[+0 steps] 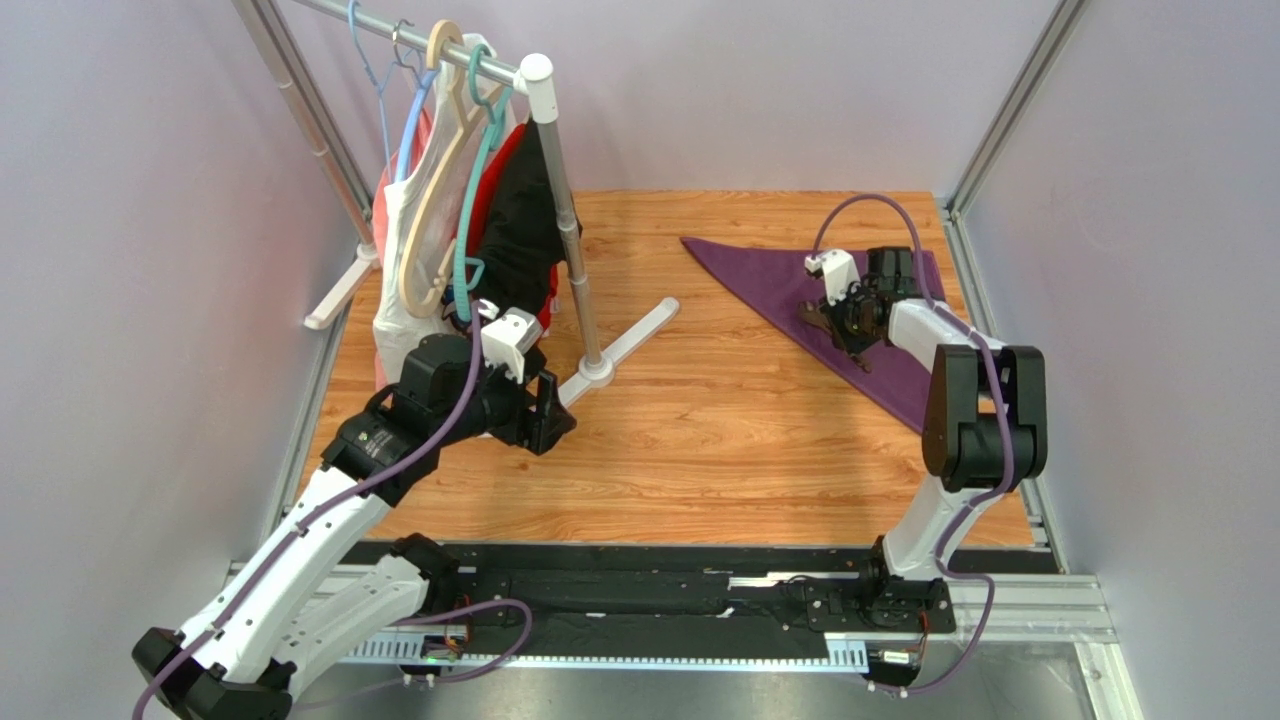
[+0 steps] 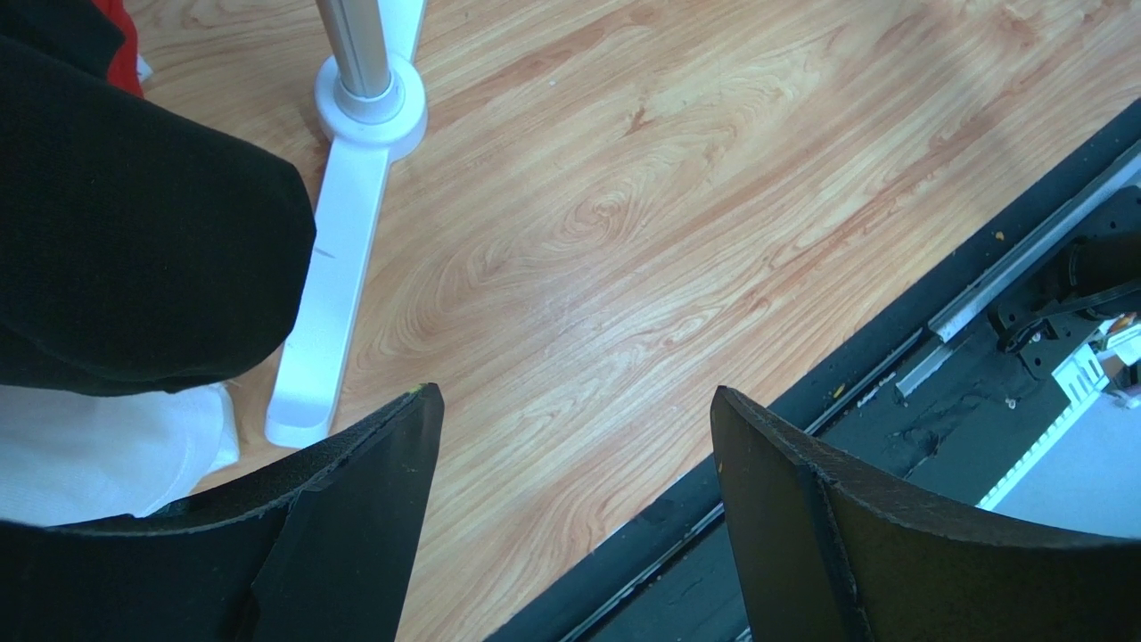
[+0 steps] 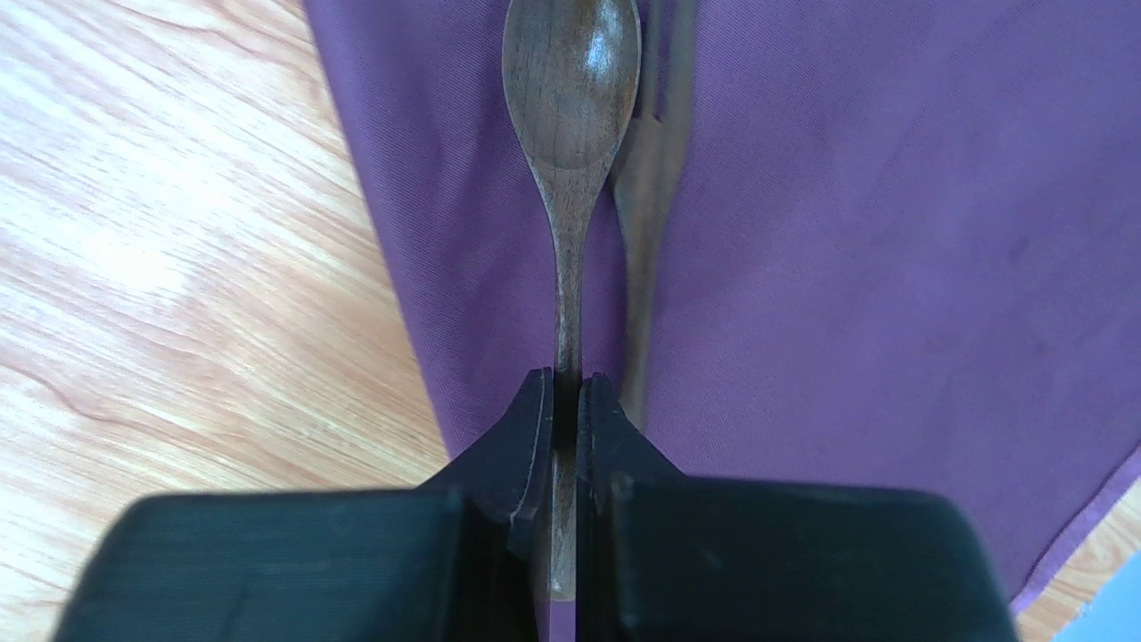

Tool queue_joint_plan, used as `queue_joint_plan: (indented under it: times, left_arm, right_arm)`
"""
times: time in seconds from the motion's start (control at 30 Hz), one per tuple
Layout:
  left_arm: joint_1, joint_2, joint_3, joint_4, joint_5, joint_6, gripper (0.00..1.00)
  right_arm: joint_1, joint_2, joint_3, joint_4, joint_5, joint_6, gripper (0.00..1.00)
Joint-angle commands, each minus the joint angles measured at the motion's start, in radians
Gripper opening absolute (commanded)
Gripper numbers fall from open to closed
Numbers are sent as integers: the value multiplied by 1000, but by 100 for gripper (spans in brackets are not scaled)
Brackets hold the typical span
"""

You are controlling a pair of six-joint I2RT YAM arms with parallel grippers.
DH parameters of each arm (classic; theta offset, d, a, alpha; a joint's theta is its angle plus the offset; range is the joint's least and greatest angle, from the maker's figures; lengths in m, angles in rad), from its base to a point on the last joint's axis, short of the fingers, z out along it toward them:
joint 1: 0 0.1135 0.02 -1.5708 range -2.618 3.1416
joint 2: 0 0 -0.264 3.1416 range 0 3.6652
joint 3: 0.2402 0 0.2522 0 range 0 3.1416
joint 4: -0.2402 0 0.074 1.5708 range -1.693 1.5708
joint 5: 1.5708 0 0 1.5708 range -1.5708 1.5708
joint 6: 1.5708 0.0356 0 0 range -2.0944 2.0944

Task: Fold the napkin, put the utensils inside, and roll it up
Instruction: Place the utensil onto the napkin

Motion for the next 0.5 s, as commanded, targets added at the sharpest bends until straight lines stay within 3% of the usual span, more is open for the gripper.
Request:
queue_joint_plan:
  times: [0.0, 0.47]
  left_arm:
    - [7, 2, 2, 28, 17, 5, 83]
    - [9, 4, 2, 31, 30, 4, 83]
  right_arm:
    - [-18, 9, 7, 25, -21, -18, 0]
    - [-20, 23, -11, 36, -31, -9, 0]
